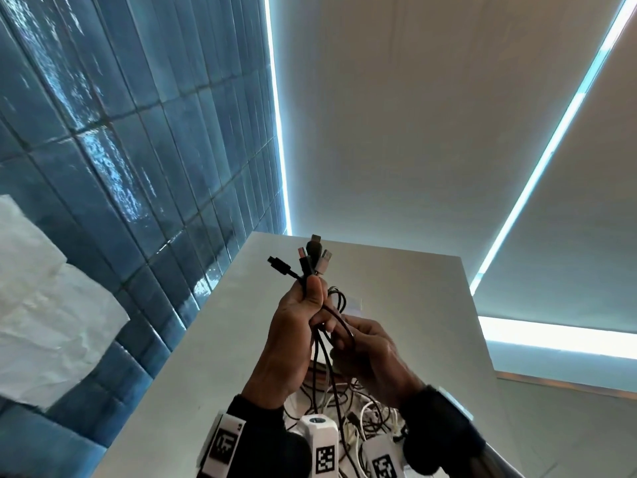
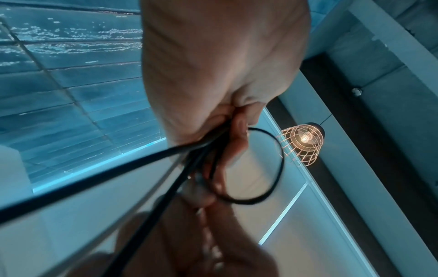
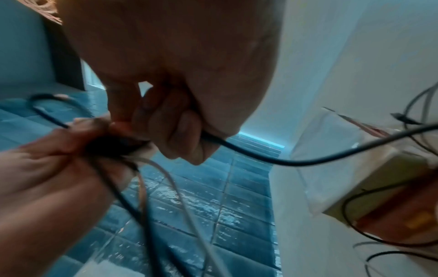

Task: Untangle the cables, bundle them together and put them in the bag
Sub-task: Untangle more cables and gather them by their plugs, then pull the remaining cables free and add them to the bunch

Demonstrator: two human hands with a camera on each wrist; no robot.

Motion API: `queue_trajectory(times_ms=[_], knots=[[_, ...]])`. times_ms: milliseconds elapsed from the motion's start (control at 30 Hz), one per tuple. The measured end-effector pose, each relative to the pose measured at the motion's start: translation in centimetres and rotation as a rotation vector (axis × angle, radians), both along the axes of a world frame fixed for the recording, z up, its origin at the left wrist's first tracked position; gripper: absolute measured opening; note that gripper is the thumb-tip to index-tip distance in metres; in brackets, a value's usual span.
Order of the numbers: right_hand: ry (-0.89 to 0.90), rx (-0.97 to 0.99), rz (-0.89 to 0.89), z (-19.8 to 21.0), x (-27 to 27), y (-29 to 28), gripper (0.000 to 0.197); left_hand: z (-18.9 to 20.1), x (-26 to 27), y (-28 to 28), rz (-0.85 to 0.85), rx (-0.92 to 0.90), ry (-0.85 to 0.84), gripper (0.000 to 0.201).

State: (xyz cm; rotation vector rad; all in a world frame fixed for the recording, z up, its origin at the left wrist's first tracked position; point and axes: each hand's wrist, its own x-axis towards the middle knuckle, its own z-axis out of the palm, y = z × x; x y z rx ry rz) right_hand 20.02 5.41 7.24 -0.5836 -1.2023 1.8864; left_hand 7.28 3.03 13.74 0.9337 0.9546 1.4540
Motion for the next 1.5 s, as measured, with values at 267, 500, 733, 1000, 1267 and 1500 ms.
queue_trajectory(times_ms=[267, 500, 733, 1000, 1267, 1500], knots=[[-0.289, 0.173, -0.181, -4.5, 0.2, 0.7, 0.027, 0.3, -0.7, -0.4, -0.026, 0.002, -0.232, 0.025], [-0.617, 0.253, -0.259, -7.7, 1.8, 1.1, 0.034, 1.2, -2.3, -0.3, 0.016, 0.062, -0.263, 0.030], [-0.339, -0.013, -0.385, -4.9, 3.5, 1.3, 0.024, 0.8, -2.3, 0.1, 0.143, -0.015, -0.150, 0.029], [-0.131, 0.311, -0.277, 3.6, 3.3, -0.8, 0.023, 0.3, -0.4, 0.3, 0.091, -0.145, -0.064, 0.028], [-0.461, 0.444, -0.158, 0.9, 3.4, -2.9, 0.036, 1.6, 0.7, -0.3, -0.081, -0.104, -0.096, 0.027], [-0.759, 0.496, -0.380, 0.0, 8.8, -4.6, 0.034, 0.1, 1.1, 0.0, 0.030, -0.084, 0.298, 0.021]])
